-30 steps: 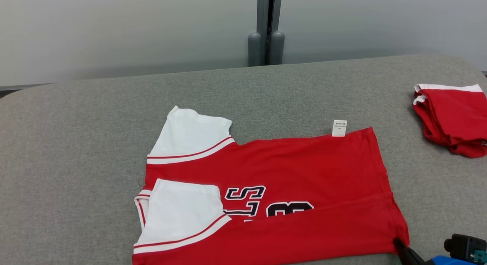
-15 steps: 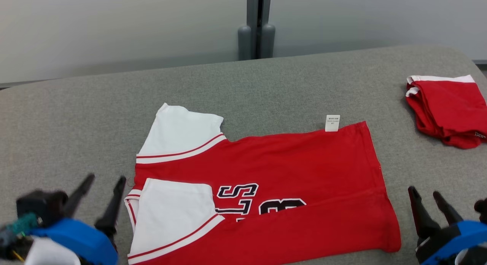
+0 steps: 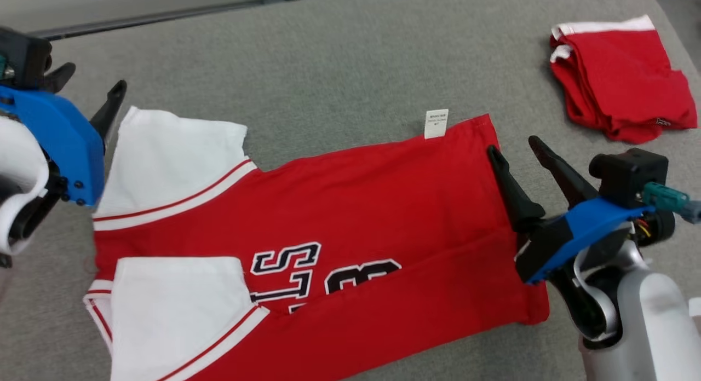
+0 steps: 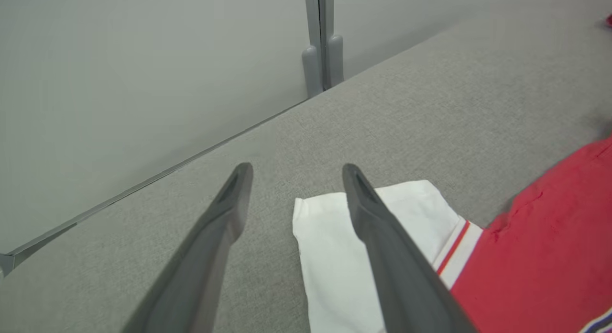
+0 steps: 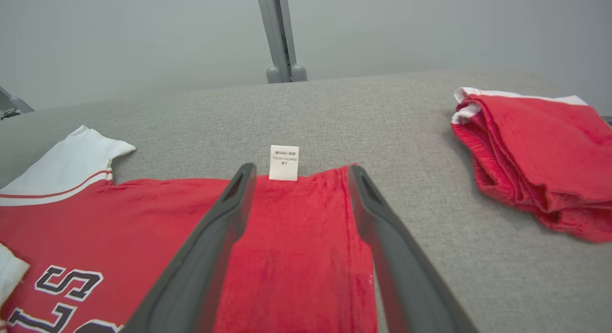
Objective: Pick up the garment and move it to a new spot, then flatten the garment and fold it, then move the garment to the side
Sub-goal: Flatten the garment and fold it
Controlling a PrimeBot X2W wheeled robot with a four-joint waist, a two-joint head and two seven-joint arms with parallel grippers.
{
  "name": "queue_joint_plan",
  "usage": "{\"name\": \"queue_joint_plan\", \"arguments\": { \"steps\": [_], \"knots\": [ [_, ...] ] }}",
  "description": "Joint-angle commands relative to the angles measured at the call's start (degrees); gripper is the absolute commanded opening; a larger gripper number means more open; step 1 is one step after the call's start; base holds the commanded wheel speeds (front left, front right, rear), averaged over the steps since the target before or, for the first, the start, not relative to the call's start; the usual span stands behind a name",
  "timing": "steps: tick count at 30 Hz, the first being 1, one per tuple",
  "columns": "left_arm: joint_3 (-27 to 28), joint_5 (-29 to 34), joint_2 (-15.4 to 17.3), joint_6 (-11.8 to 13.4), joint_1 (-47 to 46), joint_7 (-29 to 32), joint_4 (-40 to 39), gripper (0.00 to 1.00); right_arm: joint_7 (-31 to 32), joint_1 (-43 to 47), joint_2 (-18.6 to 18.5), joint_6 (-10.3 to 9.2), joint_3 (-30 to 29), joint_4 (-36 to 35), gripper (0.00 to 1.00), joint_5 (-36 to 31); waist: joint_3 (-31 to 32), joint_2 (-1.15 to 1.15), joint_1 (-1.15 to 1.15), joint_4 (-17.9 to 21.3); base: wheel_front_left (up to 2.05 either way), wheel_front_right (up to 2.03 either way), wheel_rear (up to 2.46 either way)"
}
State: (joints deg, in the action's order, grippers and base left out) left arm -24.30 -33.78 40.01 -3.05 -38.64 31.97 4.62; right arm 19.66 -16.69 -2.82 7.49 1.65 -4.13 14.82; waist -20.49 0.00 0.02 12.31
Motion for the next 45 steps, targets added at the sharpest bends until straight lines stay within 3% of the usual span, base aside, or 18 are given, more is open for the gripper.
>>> {"name": "queue_joint_plan", "arguments": {
  "steps": [1,8,19,20,21,23,24,25,30,37,45],
  "knots": [
    [-0.97,-0.68,0.72,-1.47,-2.55,2.42,2.96,1.00,0.05,-2.37,-0.13,0.01,1.50,0.30,1.00,-0.42,-1.79,0.00,-0.02,1.15,0.00,0.00,0.00],
    [-2.75,-2.89,1.91,-3.17,-7.95,9.39,12.01,1.00,-0.71,-6.71,-0.13,0.01,5.62,2.00,1.00,-0.35,-7.09,0.00,-0.02,4.91,0.00,0.00,0.00],
    [-4.97,-7.57,2.22,-3.88,-6.48,17.73,13.82,0.98,-1.19,-8.20,-0.15,0.01,5.97,3.33,1.00,0.00,-8.68,0.00,-0.02,6.31,0.00,0.00,0.00],
    [-5.07,-8.31,2.11,-3.98,-6.32,18.25,13.36,0.82,-1.02,-8.41,-0.16,0.01,5.91,3.37,1.00,0.11,-8.77,0.00,-0.02,6.27,0.00,0.00,0.00],
    [-5.14,-8.81,2.08,-4.04,-6.25,18.54,12.95,0.45,-0.85,-8.69,-0.32,0.01,5.90,3.50,1.00,0.00,-8.84,0.00,-0.02,6.23,0.00,0.00,0.00],
    [-5.34,-9.35,2.26,-4.18,-6.18,18.63,12.02,0.25,-0.64,-9.57,-0.66,0.01,5.78,4.16,1.00,-0.32,-8.88,0.00,-0.02,6.11,0.00,0.00,0.00],
    [-5.13,-9.52,2.26,-4.15,-6.28,17.96,11.62,0.04,-0.25,-10.19,-0.66,0.01,5.67,4.66,1.00,-0.37,-8.89,0.00,-0.02,6.03,0.00,0.00,0.00],
    [-4.88,-9.51,2.18,-4.11,-6.44,17.12,11.22,0.00,0.08,-10.95,-0.82,0.01,5.53,5.38,1.00,-0.62,-8.88,0.00,-0.02,5.93,0.00,0.00,0.00],
    [-3.96,-8.54,1.62,-4.08,-7.57,12.94,10.99,0.00,2.01,-14.72,-1.37,0.01,4.65,9.75,1.00,-1.37,-8.74,0.00,-0.02,5.04,0.00,0.00,0.00],
    [-4.75,-8.29,-0.35,-4.32,-9.25,7.20,10.64,0.00,7.10,-22.92,-3.63,0.01,2.29,20.96,1.00,-3.58,-7.58,0.00,-0.02,1.92,0.00,0.00,0.00],
    [-8.58,-9.01,-2.30,-4.52,-9.97,2.08,8.40,0.00,16.44,-27.39,-5.75,0.01,2.74,30.03,1.00,-3.98,-5.92,0.00,-0.02,-1.89,0.00,0.00,0.00]
  ]
}}
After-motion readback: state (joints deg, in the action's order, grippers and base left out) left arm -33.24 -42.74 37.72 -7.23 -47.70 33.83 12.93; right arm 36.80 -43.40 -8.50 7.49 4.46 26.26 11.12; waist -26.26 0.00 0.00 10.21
